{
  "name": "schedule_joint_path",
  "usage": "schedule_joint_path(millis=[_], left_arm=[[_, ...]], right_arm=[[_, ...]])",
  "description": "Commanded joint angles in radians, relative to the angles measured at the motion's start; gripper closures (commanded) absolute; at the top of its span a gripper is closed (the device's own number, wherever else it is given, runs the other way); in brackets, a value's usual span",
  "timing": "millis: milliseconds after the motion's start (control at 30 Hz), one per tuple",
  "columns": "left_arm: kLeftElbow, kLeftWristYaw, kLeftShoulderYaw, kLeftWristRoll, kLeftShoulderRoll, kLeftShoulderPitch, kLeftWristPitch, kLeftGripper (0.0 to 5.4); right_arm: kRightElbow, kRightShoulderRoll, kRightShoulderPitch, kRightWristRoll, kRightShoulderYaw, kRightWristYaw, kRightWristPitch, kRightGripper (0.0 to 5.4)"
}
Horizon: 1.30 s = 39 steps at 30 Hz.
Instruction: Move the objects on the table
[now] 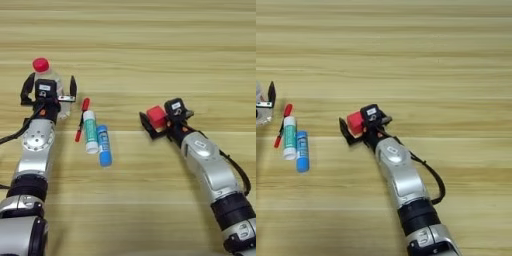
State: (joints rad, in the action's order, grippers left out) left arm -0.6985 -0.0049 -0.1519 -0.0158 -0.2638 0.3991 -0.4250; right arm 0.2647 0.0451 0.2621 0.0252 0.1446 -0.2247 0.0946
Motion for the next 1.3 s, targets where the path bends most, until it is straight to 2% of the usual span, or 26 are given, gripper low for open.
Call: schedule_joint_path(millis=[33, 233, 800, 1300], left_arm=[[0.006, 0.002, 0.006, -0.006, 0.0, -0.005, 0.006, 0.0], [0.006, 0.002, 0.006, -0.007, 0.001, -0.005, 0.005, 0.0], [0.003, 0.004, 0.003, -0.002, 0.003, -0.002, 0.01, 0.0], [0.013, -0.03, 0.001, 0.03, 0.007, -0.006, 0.008, 1.9]], right_arm=[[-0.028, -0.006, 0.013, -0.012, -0.032, 0.048, -0.056, 0.02], [-0.028, -0.028, 0.034, -0.026, -0.077, 0.108, -0.096, 0.02], [-0.018, -0.038, 0.064, 0.014, -0.145, 0.128, -0.07, 0.02], [-0.007, -0.044, 0.072, 0.013, -0.154, 0.135, -0.061, 0.0]])
